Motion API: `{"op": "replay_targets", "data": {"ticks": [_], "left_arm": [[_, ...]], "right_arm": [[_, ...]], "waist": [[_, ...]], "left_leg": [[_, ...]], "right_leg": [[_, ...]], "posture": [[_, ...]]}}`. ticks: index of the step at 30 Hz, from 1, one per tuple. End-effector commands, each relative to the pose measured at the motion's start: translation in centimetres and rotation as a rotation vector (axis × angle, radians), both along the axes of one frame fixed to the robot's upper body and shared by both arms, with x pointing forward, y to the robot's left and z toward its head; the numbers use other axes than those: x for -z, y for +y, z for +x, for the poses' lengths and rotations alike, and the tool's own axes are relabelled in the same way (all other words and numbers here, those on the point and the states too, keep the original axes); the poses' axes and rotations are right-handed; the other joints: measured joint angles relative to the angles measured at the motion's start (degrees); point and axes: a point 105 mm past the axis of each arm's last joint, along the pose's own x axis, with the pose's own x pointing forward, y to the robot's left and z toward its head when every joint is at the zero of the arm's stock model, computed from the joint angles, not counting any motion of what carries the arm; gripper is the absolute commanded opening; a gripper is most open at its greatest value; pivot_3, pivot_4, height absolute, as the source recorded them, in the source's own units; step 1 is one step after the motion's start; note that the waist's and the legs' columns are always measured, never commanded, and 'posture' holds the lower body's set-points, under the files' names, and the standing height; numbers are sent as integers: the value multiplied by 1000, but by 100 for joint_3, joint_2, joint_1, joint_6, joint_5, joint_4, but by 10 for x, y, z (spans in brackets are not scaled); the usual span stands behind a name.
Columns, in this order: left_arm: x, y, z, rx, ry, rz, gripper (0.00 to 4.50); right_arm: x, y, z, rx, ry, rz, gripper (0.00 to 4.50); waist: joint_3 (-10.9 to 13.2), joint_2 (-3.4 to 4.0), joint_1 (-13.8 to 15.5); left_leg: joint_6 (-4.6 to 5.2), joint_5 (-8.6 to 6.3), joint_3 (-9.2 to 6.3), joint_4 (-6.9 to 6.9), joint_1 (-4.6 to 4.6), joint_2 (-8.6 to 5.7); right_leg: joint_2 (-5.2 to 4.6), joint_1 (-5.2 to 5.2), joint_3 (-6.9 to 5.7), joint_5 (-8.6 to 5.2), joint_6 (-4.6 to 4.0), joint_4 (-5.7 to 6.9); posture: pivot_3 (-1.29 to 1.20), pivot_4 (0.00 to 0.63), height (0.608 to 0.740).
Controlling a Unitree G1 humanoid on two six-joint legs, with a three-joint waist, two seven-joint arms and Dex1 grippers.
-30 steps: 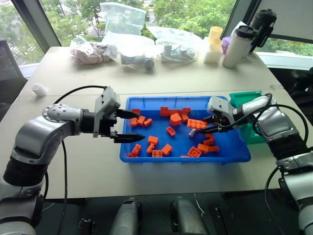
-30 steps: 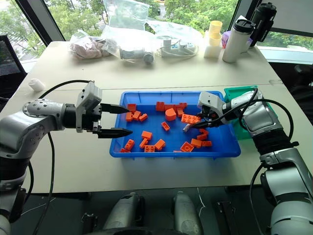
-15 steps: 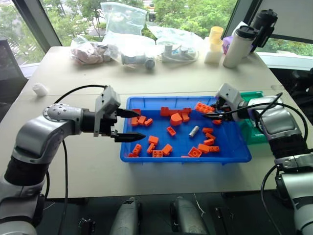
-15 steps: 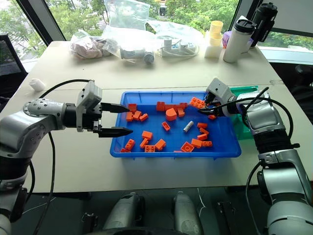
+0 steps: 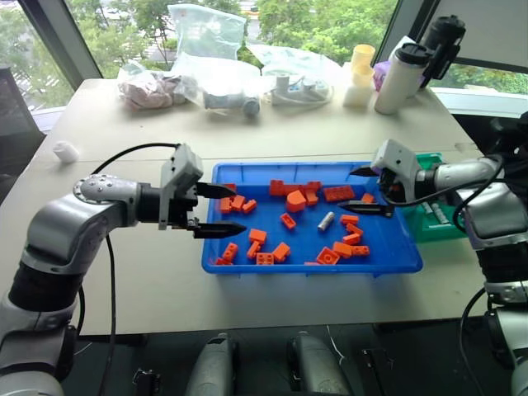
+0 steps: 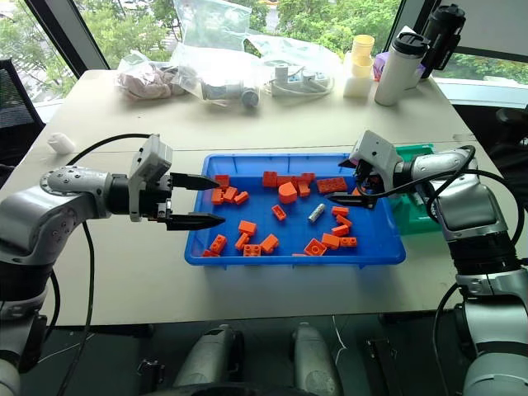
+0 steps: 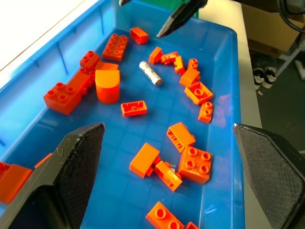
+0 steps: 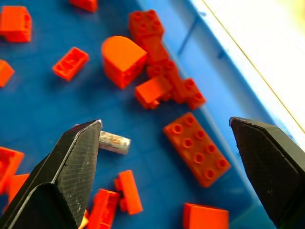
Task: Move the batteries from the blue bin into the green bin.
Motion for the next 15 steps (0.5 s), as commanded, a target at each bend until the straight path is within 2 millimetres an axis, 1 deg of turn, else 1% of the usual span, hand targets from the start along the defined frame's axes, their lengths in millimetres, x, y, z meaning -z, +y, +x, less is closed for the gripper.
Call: {"op": "replay_targets", "data": {"ticks": [1,3,5,7,12,15], "left_arm": [[-11,-3,-1,15,-44,-12,4500],[-11,-3,-1,15,-44,-12,4500],[-11,-3,-1,15,-45,-12,4500],[-11,-3,-2,13,-46,-13,4500],[-12,-2,-3,7,-47,-17,4500],[-11,-2,-3,2,-47,-17,4500]], "right_arm": [[-6,11,-4,-62,-12,6,4433],[-3,14,-4,-81,-5,-10,4433],[9,15,-3,-124,4,-95,4433],[19,15,-2,-153,20,-144,4433],[29,18,2,-192,71,-155,4433],[36,19,8,-199,78,-175,4433]], "waist": [[0,0,-3],[0,0,4],[0,0,6],[0,0,5],[0,0,7],[0,0,4]], "left_leg": [[0,0,0,0,0,0],[0,0,0,0,0,0],[0,0,0,0,0,0],[0,0,1,0,0,-1],[-1,0,2,0,0,-1],[-1,1,2,0,0,-1]], "right_leg": [[1,0,0,0,0,1],[1,-1,0,0,0,0],[0,0,0,0,0,-1],[0,0,0,0,0,-1],[0,0,0,0,0,-1],[0,0,0,0,0,-1]], "posture": [[0,150,740],[0,150,740],[0,150,740],[0,150,740],[0,150,740],[0,150,740]]}}
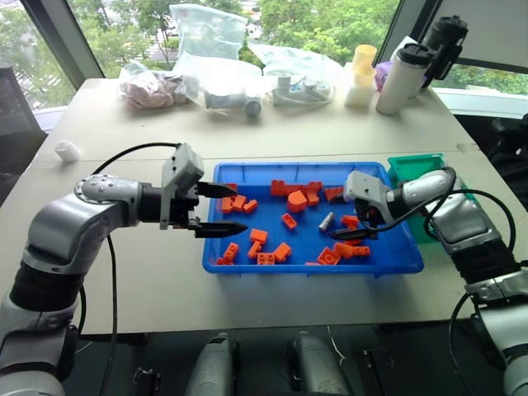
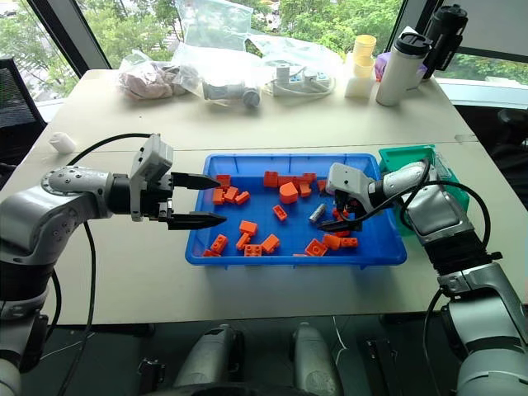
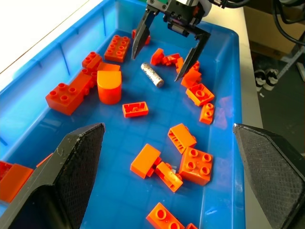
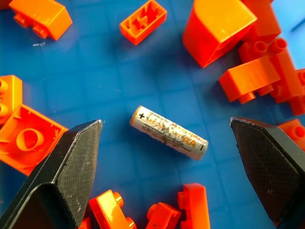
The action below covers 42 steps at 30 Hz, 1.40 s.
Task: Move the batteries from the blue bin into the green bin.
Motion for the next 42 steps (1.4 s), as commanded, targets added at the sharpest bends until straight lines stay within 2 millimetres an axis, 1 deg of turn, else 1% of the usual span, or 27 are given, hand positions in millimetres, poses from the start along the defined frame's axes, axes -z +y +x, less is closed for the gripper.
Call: {"op": "replay_targets", "data": {"ticks": [1,2,3,5,8,10,12,13,15,18,22,23,25,26,27,30,31,32,33,34,36,38,42], "left_arm": [[-11,-1,-4,8,-46,-16,4500],[-11,-1,-4,6,-45,-17,4500],[-11,0,-5,4,-45,-17,4500],[-11,1,-5,-3,-45,-18,4500],[-10,1,-5,-7,-44,-19,4500],[-10,1,-5,-8,-44,-20,4500],[-10,1,-5,-12,-43,-22,4500],[-10,1,-5,-13,-42,-22,4500],[-10,2,-5,-13,-42,-23,4500],[-10,2,-5,-14,-40,-25,4500],[-10,1,-4,-9,-41,-28,4500],[-11,1,-5,-8,-41,-28,4500],[-15,-2,-6,2,-40,-57,4500],[-17,-3,-6,5,-40,-71,4500],[-18,-4,-5,4,-42,-83,4500],[-21,-5,-3,-1,-49,-101,4500],[-22,-8,-1,7,-51,-111,4500],[-23,-14,0,25,-51,-127,4500],[-24,-17,1,37,-51,-137,4500],[-25,-21,3,46,-51,-146,4500],[-26,-25,5,60,-49,-158,4500],[-25,-27,6,75,-41,-159,4500],[-22,-28,6,93,-34,-146,4500]], "right_arm": [[-2,1,9,-22,-37,-39,4433],[4,-1,12,-28,-42,-86,4433],[10,-3,13,-41,-46,-125,4207],[15,-1,13,-62,-20,-128,3735],[21,2,8,-96,52,-111,2287],[23,1,7,-98,66,-112,1350],[19,4,10,-83,47,-77,301],[15,6,11,-75,32,-60,18],[10,7,13,-65,16,-40,1],[-3,6,13,-31,-13,23,1],[-34,3,7,45,-80,145,1],[-37,3,5,54,-84,161,1],[-68,-10,-1,190,-153,306,1],[-79,-18,-3,260,-187,353,1],[-92,-31,-4,356,-234,408,1],[-108,-50,-7,530,-296,491,1],[-113,-64,-11,638,-337,522,1],[-114,-82,-15,772,-380,528,1],[-113,-95,-19,867,-408,528,1],[-107,-103,-23,941,-399,513,1],[-94,-108,-29,1004,-363,469,1],[-87,-119,-29,1111,-355,469,1],[-76,-132,-30,1204,-348,405,1]], "waist": [[0,0,-1],[0,0,-3],[0,0,-4],[0,0,-17],[0,-1,-14],[-1,-1,-13],[-1,-1,-12],[-1,-1,-12],[-1,-1,-13],[0,-1,0],[0,0,15],[0,0,15],[0,0,21],[0,0,32],[0,0,42],[0,0,26],[0,0,24],[0,0,25],[0,0,53],[-1,0,65],[-1,0,68],[-1,1,10],[-1,7,-22]], "left_leg": [[0,0,0,0,0,0],[0,0,-1,0,0,0],[0,0,0,0,0,1],[-1,0,1,0,3,1],[-1,1,-2,-1,5,3],[-2,1,-1,-1,8,2],[-1,1,-1,-1,21,2],[-1,0,-1,-2,32,2],[0,0,-3,-8,48,2],[0,0,-3,-8,48,2],[0,0,-4,-7,46,0],[0,0,-4,-7,46,0],[0,-1,-6,-8,45,0],[0,-1,-8,-8,45,0],[0,-1,-11,-9,44,0],[1,-1,-11,-7,43,-2],[1,-1,-11,-7,46,-1],[1,-1,-13,-8,46,0],[1,-1,-14,-10,46,0],[1,-1,-20,-12,44,-1],[1,-1,-15,-10,44,-6],[1,-1,-12,-10,45,-7],[1,-1,-10,-15,50,-1]], "right_leg": [[0,0,0,0,0,0],[1,-1,0,0,0,0],[1,0,0,0,0,0],[1,0,0,0,0,0],[3,3,0,0,0,1],[1,8,0,0,0,0],[0,23,0,0,0,-2],[0,33,0,0,0,-3],[1,52,-1,0,0,-10],[0,51,-1,0,0,-10],[-3,51,-2,0,0,-10],[-4,51,-2,0,0,-11],[-4,51,-2,0,0,-11],[-4,51,-3,0,0,-11],[-5,51,-4,0,0,-11],[-7,56,-4,0,0,-14],[-6,57,-4,0,0,-15],[-5,57,-5,0,-1,-14],[-4,57,-5,0,-1,-13],[-4,59,-6,-1,-1,-14],[-6,59,-5,-1,-1,-17],[-6,59,-2,-1,-1,-17],[4,58,0,-1,-1,-13]], "posture": [[0,150,740],[0,150,740],[0,150,740],[0,150,740],[0,150,740],[0,150,740],[0,150,740],[0,150,740],[0,150,740],[0,150,740],[0,150,740],[0,150,740],[0,150,740],[0,150,740],[0,150,740],[0,150,740],[0,150,740],[0,150,740],[0,150,740],[0,150,740],[0,150,740],[0,150,740],[0,150,740]]}}
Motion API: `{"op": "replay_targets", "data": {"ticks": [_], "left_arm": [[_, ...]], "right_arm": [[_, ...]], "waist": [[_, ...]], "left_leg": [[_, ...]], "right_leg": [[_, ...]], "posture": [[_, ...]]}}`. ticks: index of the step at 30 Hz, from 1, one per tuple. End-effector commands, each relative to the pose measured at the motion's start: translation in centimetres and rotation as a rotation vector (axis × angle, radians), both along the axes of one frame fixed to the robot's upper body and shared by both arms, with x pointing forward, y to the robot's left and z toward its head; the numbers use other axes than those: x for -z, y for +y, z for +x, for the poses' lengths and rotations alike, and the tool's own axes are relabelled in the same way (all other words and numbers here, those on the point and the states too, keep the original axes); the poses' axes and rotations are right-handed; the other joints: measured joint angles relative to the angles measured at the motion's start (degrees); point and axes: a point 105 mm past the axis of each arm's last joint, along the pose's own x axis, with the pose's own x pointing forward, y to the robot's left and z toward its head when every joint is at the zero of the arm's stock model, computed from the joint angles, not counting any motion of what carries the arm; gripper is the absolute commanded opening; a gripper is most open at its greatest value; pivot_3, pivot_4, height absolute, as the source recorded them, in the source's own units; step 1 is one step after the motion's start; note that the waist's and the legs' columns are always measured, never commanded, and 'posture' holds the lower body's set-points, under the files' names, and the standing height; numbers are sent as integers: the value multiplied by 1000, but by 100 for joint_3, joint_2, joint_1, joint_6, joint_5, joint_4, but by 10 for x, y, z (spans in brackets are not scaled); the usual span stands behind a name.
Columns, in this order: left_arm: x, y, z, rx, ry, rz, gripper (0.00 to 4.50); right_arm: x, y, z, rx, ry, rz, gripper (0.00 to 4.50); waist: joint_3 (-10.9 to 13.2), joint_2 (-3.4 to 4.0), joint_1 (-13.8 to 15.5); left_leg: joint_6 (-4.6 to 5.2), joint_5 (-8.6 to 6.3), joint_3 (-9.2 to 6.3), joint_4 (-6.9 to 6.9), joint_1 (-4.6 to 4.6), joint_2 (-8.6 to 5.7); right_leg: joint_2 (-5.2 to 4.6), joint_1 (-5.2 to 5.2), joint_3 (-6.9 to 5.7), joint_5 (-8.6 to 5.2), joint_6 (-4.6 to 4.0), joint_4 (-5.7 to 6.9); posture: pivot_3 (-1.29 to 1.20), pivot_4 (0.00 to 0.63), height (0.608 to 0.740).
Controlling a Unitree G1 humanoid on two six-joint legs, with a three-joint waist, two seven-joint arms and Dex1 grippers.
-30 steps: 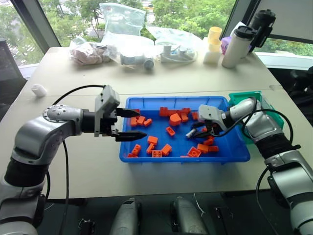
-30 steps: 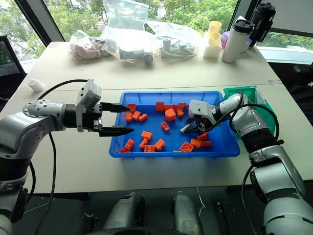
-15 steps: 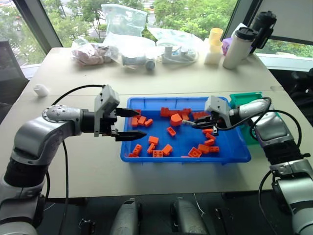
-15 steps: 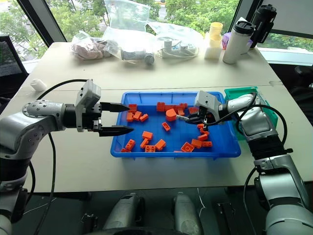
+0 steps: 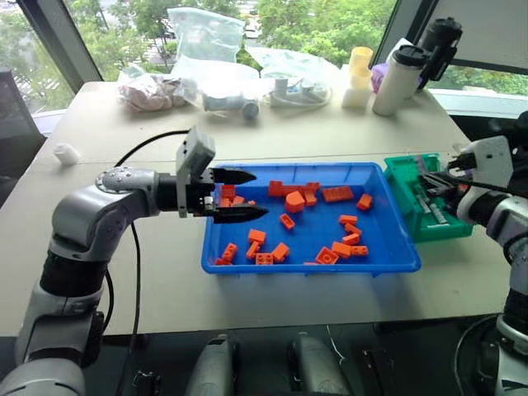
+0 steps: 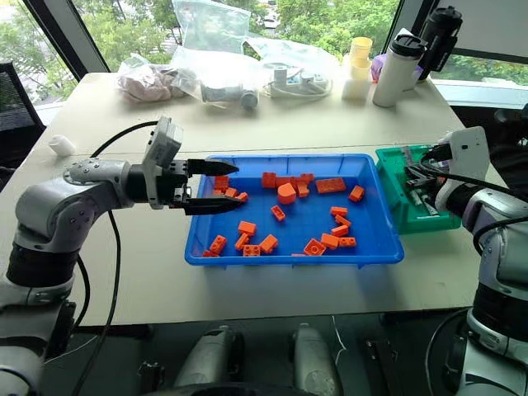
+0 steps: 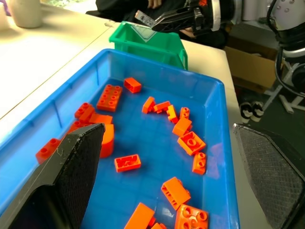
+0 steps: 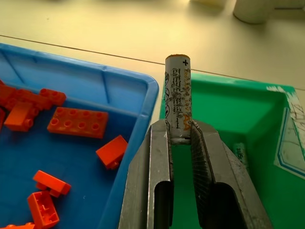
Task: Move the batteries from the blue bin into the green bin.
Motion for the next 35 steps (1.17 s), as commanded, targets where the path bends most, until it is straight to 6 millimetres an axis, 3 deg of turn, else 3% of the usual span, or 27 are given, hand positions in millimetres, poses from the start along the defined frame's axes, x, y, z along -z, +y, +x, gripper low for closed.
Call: {"op": "replay_targets", "data": {"ticks": [1,4,10,12,13,18,21,23,26,29,35], "left_arm": [[-7,1,0,14,-41,3,4500],[-7,2,1,15,-41,8,4500],[0,6,6,-30,-52,42,4500],[1,8,6,-43,-58,39,4500],[-1,9,5,-51,-52,22,4500],[-1,23,5,-94,-38,36,4500],[-1,36,6,-142,-26,38,4500],[0,49,2,-192,-14,42,4500],[2,61,-5,-242,15,43,4500],[2,72,-12,-292,52,24,4500],[2,87,-12,-404,51,0,4500]], "right_arm": [[-4,-13,-3,78,-6,-50,1],[5,-19,-1,106,32,-38,1],[14,-26,5,132,58,-41,2853],[12,-30,6,157,53,-60,4029],[8,-29,6,141,36,-90,4402],[-31,9,7,-48,-161,-223,4402],[-50,24,4,-97,-271,-218,4402],[-59,42,-7,-179,-350,-115,4402],[-48,66,-29,-330,-313,49,4402],[-27,80,-55,-468,-181,108,4402],[-13,75,-78,-532,-32,91,4402]], "waist": [[0,0,6],[0,0,25],[0,0,30],[0,0,28],[0,0,29],[0,0,-6],[0,0,5],[0,-1,17],[1,-2,45],[1,-3,89],[1,-3,61]], "left_leg": [[0,0,0,-1,-1,2],[0,0,0,0,-1,1],[0,0,0,0,-2,-2],[1,0,1,0,-2,-2],[1,0,0,0,-1,-2],[1,-1,-1,-1,-1,2],[1,-1,-1,-2,-1,6],[1,-1,-2,-2,-1,5],[6,-3,-6,-2,-4,5],[7,-4,-17,0,-5,2],[12,-7,-11,2,7,1]], "right_leg": [[3,-1,0,0,0,-1],[2,2,0,0,0,-3],[-1,2,0,0,0,-4],[-1,2,0,0,0,-5],[-1,2,0,0,0,-4],[3,0,0,0,1,-4],[6,0,0,0,1,-4],[4,1,0,0,1,-6],[0,3,-2,-1,1,-9],[-8,16,-5,-1,1,-18],[-12,26,-5,-1,1,-23]], "posture": [[0,150,740],[0,150,740],[0,150,740],[0,150,740],[0,150,740],[0,150,740],[0,150,740],[0,150,740],[0,150,740],[0,150,740],[0,150,740]]}}
